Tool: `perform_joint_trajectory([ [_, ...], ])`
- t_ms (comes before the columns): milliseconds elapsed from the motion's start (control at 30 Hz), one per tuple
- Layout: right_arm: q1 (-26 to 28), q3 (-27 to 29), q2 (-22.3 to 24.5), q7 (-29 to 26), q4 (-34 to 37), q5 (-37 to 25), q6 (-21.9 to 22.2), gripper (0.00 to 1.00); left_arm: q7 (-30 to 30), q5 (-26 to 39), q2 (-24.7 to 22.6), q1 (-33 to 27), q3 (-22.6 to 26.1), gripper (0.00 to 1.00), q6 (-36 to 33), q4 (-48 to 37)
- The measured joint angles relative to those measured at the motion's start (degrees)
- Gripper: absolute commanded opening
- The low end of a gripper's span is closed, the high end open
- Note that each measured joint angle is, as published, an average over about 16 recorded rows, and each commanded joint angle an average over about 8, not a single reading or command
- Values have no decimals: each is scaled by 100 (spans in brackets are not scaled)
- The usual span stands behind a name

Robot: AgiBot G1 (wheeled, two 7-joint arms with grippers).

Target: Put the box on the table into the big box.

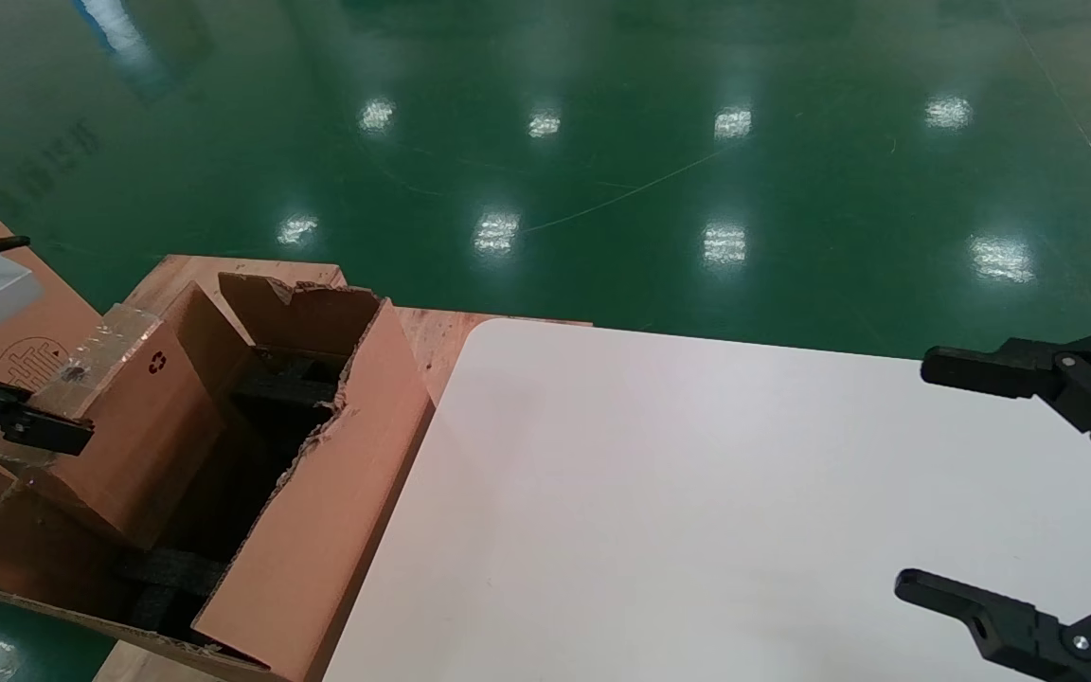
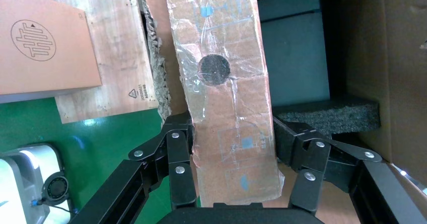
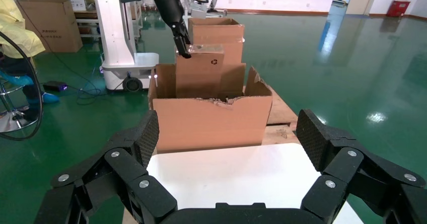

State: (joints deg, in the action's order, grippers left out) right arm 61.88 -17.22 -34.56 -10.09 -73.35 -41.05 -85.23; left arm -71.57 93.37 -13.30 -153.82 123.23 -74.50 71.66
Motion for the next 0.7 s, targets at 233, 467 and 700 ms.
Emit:
perform_joint_trajectory([
  [233, 0, -2, 1, 1, 0, 1, 1, 100, 31, 8, -12, 103, 17, 0, 255, -81],
  [467, 1, -4, 2, 2, 0, 3, 2, 100, 64, 0, -24, 202, 29, 0, 508, -170],
  [700, 1, -6, 2, 3, 0, 4, 3, 100, 56, 7, -6, 344, 85, 0, 713, -217],
])
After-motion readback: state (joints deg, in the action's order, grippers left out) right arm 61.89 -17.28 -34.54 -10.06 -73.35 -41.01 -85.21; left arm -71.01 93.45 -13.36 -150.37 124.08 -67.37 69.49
